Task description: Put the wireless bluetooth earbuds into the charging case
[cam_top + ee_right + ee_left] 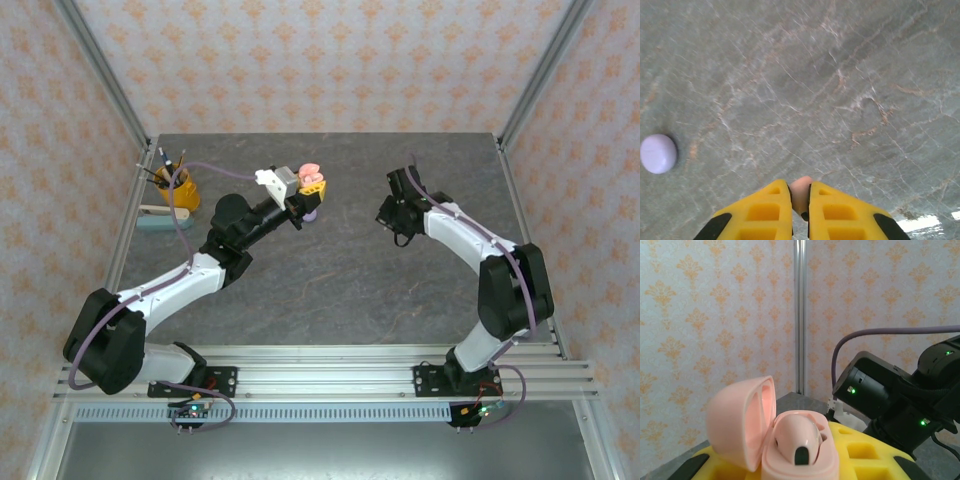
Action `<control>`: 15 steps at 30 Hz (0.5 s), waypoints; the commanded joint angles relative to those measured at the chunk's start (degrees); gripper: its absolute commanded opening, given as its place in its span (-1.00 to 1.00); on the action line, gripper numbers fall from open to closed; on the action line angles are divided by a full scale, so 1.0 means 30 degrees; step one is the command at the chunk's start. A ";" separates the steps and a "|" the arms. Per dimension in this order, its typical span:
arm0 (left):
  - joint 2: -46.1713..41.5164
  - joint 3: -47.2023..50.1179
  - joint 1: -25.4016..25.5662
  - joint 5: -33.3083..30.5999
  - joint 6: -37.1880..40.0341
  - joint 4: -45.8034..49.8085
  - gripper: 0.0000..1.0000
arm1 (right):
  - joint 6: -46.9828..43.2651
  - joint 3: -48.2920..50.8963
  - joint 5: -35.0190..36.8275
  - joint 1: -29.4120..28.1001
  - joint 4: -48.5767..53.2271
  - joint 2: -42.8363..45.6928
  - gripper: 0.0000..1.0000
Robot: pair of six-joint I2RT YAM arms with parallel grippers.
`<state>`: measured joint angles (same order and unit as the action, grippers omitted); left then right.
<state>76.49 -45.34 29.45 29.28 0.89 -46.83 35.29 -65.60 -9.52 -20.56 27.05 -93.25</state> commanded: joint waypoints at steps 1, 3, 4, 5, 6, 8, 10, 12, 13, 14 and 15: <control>-0.0564 -0.0543 -0.0182 -0.0326 -0.0103 -0.0211 -1.00 | 0.0161 0.0854 -0.0095 0.0054 -0.0630 0.0237 -0.77; -0.0590 -0.0516 -0.0192 -0.0347 -0.0109 -0.0211 -1.00 | 0.0161 0.1214 -0.0147 0.0054 -0.0790 0.0076 -0.77; -0.0577 -0.0480 -0.0188 -0.0351 -0.0104 -0.0211 -1.00 | 0.0136 0.1390 -0.0167 0.0053 -0.0891 -0.0025 -0.77; -0.0594 -0.0449 -0.0169 -0.0340 -0.0143 -0.0212 -1.00 | 0.0110 0.1567 -0.0167 0.0048 -0.1000 -0.0099 -0.77; -0.0619 -0.0460 -0.0189 -0.0355 -0.0141 -0.0196 -1.00 | 0.0079 0.1674 -0.0167 0.0055 -0.1068 -0.0167 -0.77; -0.0617 -0.0401 -0.0177 -0.0355 -0.0148 -0.0182 -1.00 | 0.0026 0.1950 -0.0168 0.0054 -0.1200 -0.0350 -0.77; -0.0645 -0.0408 -0.0172 -0.0383 -0.0148 -0.0182 -1.00 | -0.0014 0.2170 -0.0170 0.0054 -0.1332 -0.0438 -0.77; -0.0651 -0.0393 -0.0171 -0.0384 -0.0148 -0.0152 -1.00 | -0.0044 0.2282 -0.0168 0.0044 -0.1398 -0.0483 -0.77; -0.0652 -0.0406 -0.0181 -0.0384 -0.0134 -0.0153 -1.00 | -0.0070 0.2326 -0.0172 0.0052 -0.1427 -0.0498 -0.77; -0.0623 -0.0398 -0.0178 -0.0384 -0.0145 -0.0181 -1.00 | -0.0145 0.2327 -0.0143 0.0054 -0.1421 -0.0571 -0.77; -0.0623 -0.0409 -0.0192 -0.0384 -0.0147 -0.0182 -1.00 | -0.0239 0.2301 -0.0117 0.0055 -0.1359 -0.0597 -0.77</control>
<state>76.49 -45.34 29.45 29.26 0.86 -46.54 35.24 -59.33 -10.55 -20.56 23.92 -94.30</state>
